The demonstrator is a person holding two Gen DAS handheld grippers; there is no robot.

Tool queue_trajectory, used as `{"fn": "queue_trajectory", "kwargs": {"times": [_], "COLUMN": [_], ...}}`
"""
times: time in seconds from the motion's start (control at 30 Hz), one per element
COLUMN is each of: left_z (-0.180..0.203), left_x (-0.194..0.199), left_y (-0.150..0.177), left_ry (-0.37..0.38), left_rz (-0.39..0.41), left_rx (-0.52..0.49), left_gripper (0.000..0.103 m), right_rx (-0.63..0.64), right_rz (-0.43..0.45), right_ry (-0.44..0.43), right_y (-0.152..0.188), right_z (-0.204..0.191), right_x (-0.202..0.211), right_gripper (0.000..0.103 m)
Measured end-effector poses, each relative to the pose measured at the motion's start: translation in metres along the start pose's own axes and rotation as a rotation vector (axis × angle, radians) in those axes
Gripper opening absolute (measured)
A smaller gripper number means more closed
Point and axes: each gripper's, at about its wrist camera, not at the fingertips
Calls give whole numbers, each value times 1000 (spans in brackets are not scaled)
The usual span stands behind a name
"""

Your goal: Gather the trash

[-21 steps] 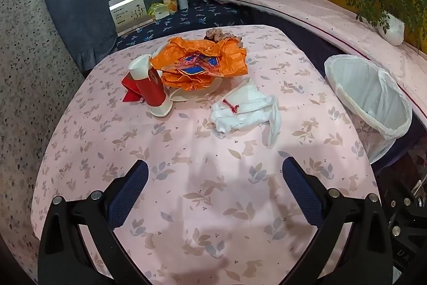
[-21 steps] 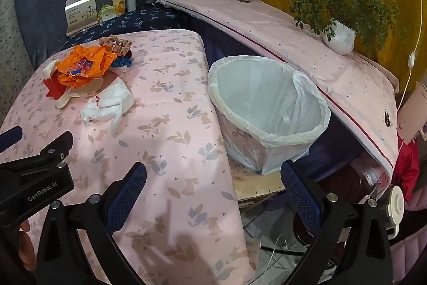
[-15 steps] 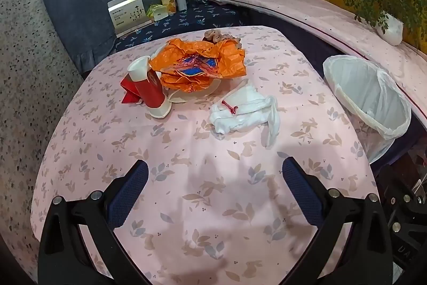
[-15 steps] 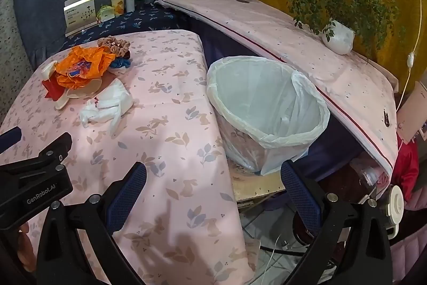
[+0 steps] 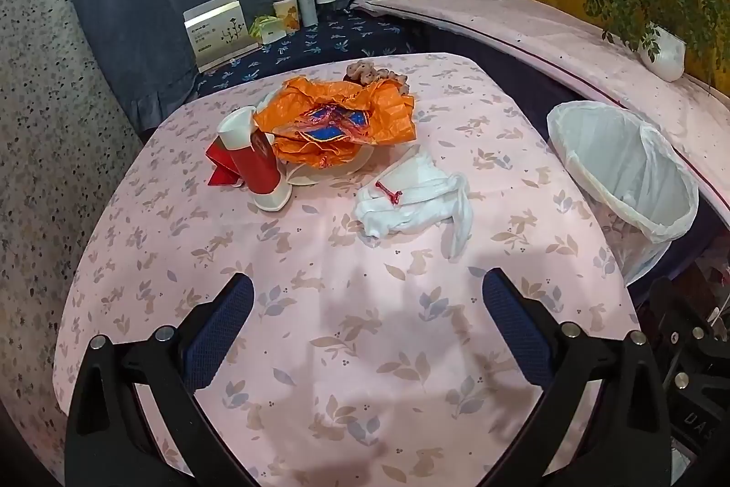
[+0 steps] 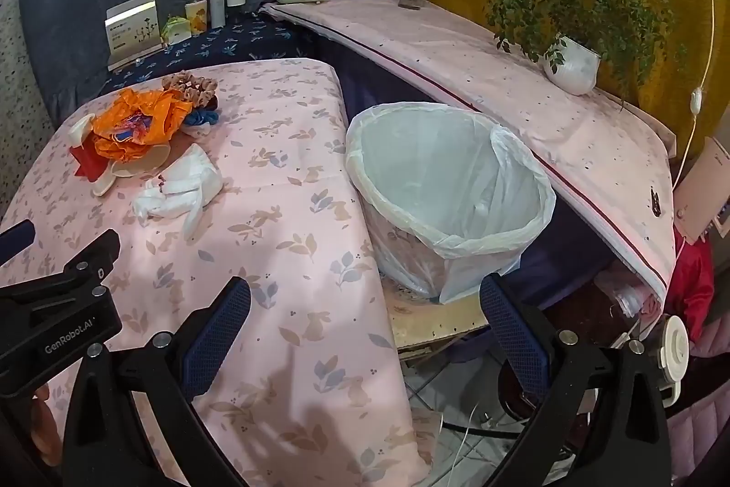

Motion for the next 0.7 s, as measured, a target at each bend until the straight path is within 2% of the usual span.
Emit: {"fn": "queue_trajectory", "kwargs": {"times": [0.7], "left_z": [-5], "left_x": [6], "left_y": [-2], "left_ry": [3], "left_rz": [16], "left_rx": [11], "left_gripper": [96], "right_rx": [-15], "right_rz": [10], "right_ry": [10], "right_y": [-1], "right_z": [-2], "right_x": [7], "right_gripper": [96]}}
Point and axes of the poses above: each gripper's, at about its wrist camera, not at the fingertips, and x roughly against the way its jaws point, z to its right, y to its underside, and after that the axes turned 13 degrees about -x, right-handed
